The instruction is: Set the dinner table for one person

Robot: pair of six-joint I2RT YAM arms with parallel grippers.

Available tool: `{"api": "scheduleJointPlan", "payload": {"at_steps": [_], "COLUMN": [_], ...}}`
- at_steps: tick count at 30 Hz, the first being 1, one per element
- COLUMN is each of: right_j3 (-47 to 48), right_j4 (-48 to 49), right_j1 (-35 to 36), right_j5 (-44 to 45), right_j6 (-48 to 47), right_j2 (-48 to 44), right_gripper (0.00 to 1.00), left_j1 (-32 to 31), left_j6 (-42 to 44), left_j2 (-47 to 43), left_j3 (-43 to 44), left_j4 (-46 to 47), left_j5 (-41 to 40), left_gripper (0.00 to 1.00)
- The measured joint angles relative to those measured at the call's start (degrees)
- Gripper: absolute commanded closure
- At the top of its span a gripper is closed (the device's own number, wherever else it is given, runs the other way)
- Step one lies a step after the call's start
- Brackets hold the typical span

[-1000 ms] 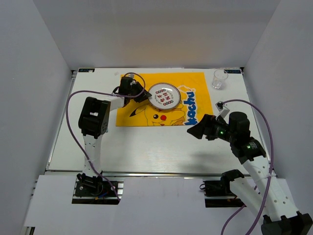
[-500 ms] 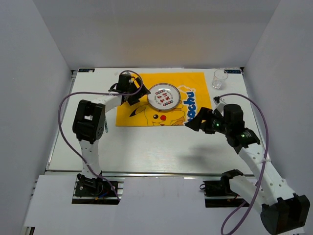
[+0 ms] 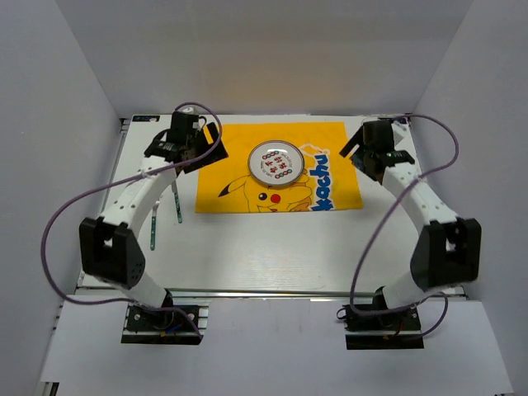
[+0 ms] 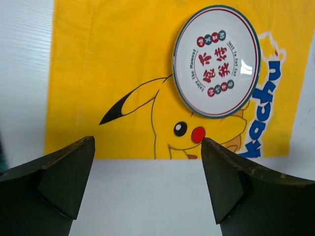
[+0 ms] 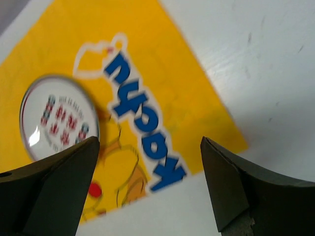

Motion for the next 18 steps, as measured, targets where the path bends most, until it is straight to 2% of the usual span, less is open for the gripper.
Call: {"api": "scheduleJointPlan", "payload": {"at_steps": [4,11,13,18], "right_j3": [14.2,49.8,54.9,55.6], "right_j4": [-1.5,-6.1,-6.1,-6.7], "right_j1": [-4.2,-8.8,-9.9,-12.3], "right_j5": [6.8,13.2,13.5,12.6], "right_j6": [0.2,-6.1,-8.2,-10.5], "right_j2": [14.5,40.0,44.3,47.8], "right_gripper": [0.11,0.12,0.14,0.16], "left_j1": [0.1,0.2,0.2,0.2], "left_j6": [5.5,8.0,8.5,9.1], "left_j2": [-8.6,-22.4,-23.5,-22.9], "left_j3": [-3.9,-22.4,-24.1,-24.0], "left_j4": [-4.6,-4.4,-4.4,-2.6], "left_j5": [-2.5,-5.2,-5.1,-5.0], "left_gripper": [0.02,0.02,0.02,0.02]}}
